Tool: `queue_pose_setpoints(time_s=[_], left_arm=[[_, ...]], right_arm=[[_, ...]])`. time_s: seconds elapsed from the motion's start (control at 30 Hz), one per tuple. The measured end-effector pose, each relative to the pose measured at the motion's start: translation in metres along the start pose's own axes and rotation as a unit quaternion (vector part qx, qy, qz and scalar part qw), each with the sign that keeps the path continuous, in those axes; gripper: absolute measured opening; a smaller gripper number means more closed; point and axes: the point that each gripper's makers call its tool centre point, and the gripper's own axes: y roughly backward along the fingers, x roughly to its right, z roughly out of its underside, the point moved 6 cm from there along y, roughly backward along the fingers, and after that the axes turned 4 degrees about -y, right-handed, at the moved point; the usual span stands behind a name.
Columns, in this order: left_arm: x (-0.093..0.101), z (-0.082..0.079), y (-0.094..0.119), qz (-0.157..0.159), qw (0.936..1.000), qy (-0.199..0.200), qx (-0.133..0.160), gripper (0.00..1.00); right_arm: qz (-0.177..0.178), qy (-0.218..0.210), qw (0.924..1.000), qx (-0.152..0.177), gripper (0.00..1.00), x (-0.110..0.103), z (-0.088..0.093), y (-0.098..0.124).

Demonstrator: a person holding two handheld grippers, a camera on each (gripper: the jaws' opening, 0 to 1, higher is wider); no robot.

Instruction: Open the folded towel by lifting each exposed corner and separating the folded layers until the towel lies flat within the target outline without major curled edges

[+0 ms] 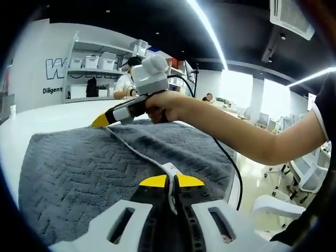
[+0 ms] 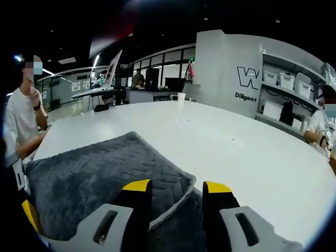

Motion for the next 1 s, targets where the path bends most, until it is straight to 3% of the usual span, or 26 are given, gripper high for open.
queue_pose_setpoints(time_s=[0.13,0.5,0.83,1.0], left_arm=[[-0.003,0.001,0.001,-0.006,0.9998,0.019,0.003,0.02],[-0.001,-0.006,-0.005,-0.021,0.9994,0.001,0.027,0.02],[-0.006,-0.011,-0.008,-0.031,0.9983,-0.025,0.042,0.02],[-0.004,-0.011,-0.014,-0.032,0.9974,-0.051,0.039,0.02]], right_arm=[[0.001,-0.004,1.0,0.0,0.34,0.001,0.0,-0.002],[0.0,-0.016,0.9999,-0.001,0.32,0.002,0.004,-0.012],[0.001,-0.038,0.9992,-0.01,0.22,0.006,0.012,-0.017],[-0.003,-0.077,0.997,-0.012,0.12,0.009,0.02,-0.017]])
